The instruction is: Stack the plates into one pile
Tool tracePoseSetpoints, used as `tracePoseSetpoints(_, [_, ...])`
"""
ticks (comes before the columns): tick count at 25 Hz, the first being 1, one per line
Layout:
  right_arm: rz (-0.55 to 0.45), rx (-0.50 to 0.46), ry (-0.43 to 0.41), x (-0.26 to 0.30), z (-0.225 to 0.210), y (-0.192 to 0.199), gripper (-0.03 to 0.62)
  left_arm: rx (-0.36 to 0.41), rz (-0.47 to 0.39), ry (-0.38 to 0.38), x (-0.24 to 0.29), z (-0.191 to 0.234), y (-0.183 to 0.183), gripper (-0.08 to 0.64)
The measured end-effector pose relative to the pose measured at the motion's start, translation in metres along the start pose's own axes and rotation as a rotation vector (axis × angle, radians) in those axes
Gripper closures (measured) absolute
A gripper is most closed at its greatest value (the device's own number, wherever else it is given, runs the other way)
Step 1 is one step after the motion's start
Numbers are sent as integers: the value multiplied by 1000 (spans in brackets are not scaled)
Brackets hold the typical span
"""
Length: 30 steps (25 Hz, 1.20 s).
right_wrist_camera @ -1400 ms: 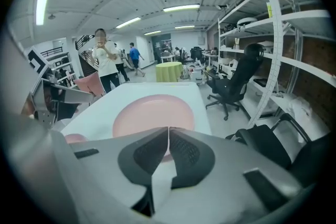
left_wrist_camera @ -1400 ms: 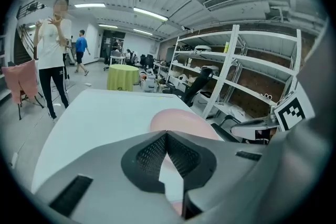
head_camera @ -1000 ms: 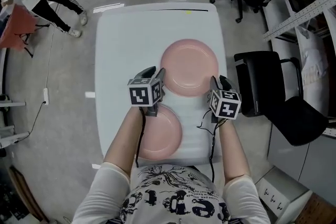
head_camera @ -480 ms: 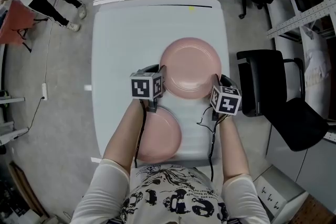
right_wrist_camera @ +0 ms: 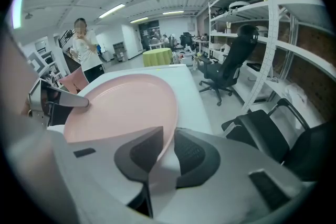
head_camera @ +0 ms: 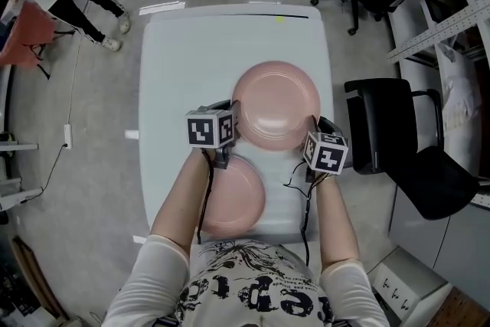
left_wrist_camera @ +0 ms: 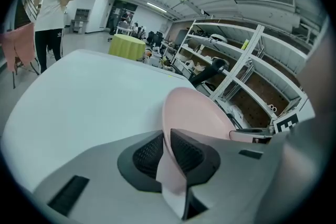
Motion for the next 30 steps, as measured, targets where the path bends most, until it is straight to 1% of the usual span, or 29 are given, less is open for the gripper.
tracePoseSetpoints(5, [-39, -2, -6, -29, 11, 1, 520, 14, -38, -10, -31, -7, 7, 508])
tracePoseSetpoints(8, [-55, -14, -15, -49, 22, 8, 520, 18, -62, -11, -54, -10, 19, 508])
tracePoseSetpoints(14, [-85, -44, -44, -89, 45, 28, 520, 16, -137, -11, -108, -17, 48, 503])
tracePoseSetpoints(21, [-103, -100, -83, -133, 88, 66, 522, 2, -168, -46, -169, -9, 107, 500])
tracePoseSetpoints(27, [-69, -131, -110, -152, 122, 119, 521, -17, -196, -88, -211, 0, 167, 497])
tracePoseSetpoints(30, [-53, -144, -124, -161, 137, 142, 522, -42, -194, -91, -225, 7, 197, 497])
Point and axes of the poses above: the fingertips, and each gripper's own axes: x forward along the fingers, z to its left, y out of its underside, the point moved 2 cm from there along -x, backward along the fingers, and after that the axes turned 9 degrees about z, right-handed, at the moved point
